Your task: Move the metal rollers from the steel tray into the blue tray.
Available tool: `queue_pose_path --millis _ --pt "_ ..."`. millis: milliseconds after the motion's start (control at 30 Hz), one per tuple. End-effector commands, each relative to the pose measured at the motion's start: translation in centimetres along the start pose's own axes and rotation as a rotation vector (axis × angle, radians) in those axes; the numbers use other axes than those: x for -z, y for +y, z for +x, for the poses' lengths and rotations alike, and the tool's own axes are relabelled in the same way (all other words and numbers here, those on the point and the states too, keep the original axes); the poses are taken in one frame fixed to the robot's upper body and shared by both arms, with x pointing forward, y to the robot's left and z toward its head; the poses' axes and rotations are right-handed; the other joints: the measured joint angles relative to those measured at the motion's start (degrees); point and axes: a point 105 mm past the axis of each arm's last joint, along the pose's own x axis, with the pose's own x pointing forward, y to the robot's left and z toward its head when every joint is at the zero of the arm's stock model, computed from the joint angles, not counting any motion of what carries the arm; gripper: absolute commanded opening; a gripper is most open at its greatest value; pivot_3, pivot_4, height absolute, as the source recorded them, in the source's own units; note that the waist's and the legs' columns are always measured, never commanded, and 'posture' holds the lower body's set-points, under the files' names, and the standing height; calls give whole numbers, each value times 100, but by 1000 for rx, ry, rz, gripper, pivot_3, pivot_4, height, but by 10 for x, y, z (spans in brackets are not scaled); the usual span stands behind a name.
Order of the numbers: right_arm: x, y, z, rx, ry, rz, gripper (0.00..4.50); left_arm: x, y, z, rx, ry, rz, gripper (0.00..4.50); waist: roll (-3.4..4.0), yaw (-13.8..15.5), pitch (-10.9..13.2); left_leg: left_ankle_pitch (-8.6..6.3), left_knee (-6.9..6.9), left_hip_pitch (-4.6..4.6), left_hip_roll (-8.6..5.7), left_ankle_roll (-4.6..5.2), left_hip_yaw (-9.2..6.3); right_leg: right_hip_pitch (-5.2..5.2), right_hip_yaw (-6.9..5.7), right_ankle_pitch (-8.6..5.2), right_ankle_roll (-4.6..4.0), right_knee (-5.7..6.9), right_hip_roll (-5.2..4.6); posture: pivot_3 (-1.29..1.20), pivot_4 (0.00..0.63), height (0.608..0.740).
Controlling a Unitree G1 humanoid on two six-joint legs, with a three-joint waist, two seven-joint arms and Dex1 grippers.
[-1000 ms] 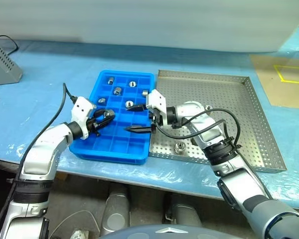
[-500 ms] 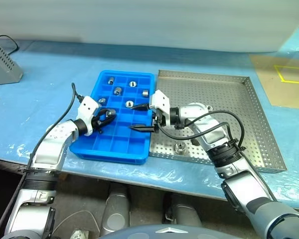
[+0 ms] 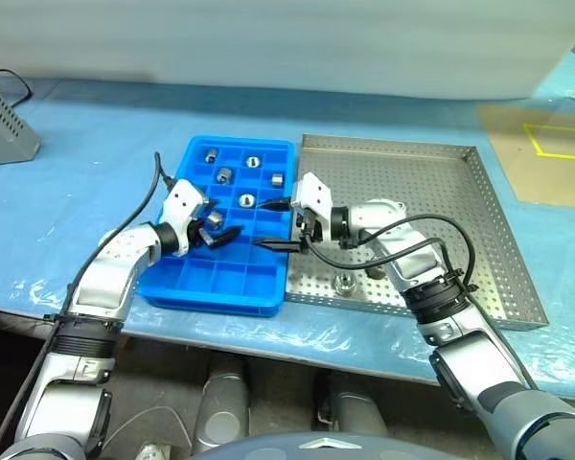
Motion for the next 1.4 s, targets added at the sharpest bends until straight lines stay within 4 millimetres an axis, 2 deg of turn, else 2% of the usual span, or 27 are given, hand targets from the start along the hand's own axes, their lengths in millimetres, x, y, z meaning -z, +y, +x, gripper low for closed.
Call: queue_pose_path --millis 33,200,333,467,600,900,1067,1400 --pt "-12 -7 -19 66 -28 -33 3696 -48 -12 4 125 -120 112 4436 0 -9 0 0 1 -1 0 0 0 0 0 0 0 1 0 36 150 740" --pt "0 -9 -47 156 29 -13 3696 -80 -9 13 228 -169 193 4436 0 -70 0 1 7 4 -1 0 5 3 5 0 0 6 0 -72 150 740" --pt "8 -7 -70 257 72 10 3696 -88 -21 32 362 -173 252 4436 0 -207 0 0 7 5 -5 0 7 3 9 0 0 6 0 -172 150 740" --pt "10 -2 -84 356 89 26 3696 -81 -40 58 498 -142 315 4436 0 -370 0 -1 10 5 -7 3 10 3 14 1 1 5 0 -279 150 740" --pt "12 3 -98 446 110 44 3696 -74 -61 75 638 -97 404 4436 -1 -563 -1 -2 13 3 -7 7 11 3 14 1 2 3 2 -398 150 740" --pt "18 24 -126 639 144 105 3696 -37 -91 86 950 38 612 4436 -1 -940 -3 -11 16 4 -13 22 14 12 18 5 10 -21 5 -579 150 740" --pt "22 33 -130 682 161 132 3696 -28 -97 97 980 68 656 4436 -2 -1063 -3 -23 41 -2 -16 40 14 20 19 8 18 -25 4 -620 150 740" --pt "22 34 -133 694 177 138 3696 -5 -108 93 1060 122 697 4436 -2 -1268 -3 -37 72 -1 -21 61 10 43 20 11 30 -31 -1 -618 150 740"
